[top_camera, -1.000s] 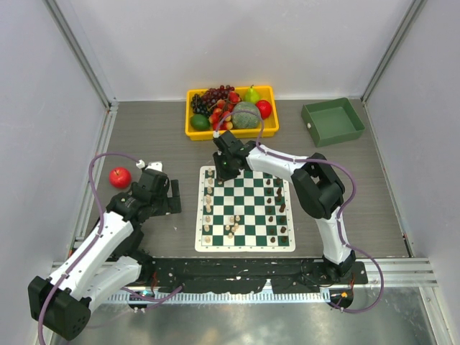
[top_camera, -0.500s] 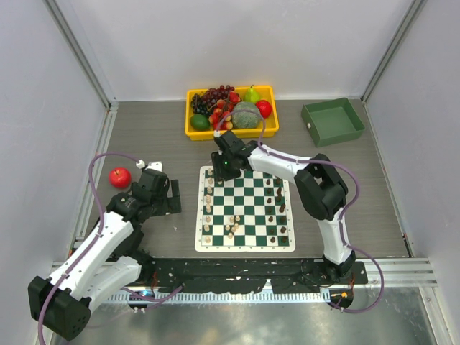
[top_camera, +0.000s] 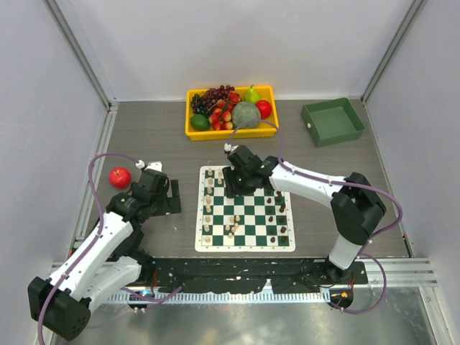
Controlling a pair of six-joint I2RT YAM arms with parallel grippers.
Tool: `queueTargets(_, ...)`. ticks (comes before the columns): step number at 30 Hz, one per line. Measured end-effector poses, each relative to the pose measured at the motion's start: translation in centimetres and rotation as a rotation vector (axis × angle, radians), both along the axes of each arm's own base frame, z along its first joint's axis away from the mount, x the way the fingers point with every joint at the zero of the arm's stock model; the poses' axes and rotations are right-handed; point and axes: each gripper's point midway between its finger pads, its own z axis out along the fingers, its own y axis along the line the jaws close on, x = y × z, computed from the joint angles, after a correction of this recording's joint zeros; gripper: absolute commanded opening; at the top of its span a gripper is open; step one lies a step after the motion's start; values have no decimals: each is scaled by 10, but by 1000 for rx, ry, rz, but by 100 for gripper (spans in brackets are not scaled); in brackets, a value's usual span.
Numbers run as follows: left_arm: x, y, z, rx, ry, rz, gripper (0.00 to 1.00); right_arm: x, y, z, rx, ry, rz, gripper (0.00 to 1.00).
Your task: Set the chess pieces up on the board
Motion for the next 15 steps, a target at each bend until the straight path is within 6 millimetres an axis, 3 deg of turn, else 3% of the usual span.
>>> queueTargets(6, 0, 0, 1, -7, -7, 4, 100, -41, -7, -28, -112, 47, 48, 43)
queueTargets(15, 0, -1, 2, -15, -6, 15, 100, -48, -18, -35, -170, 48, 29, 39)
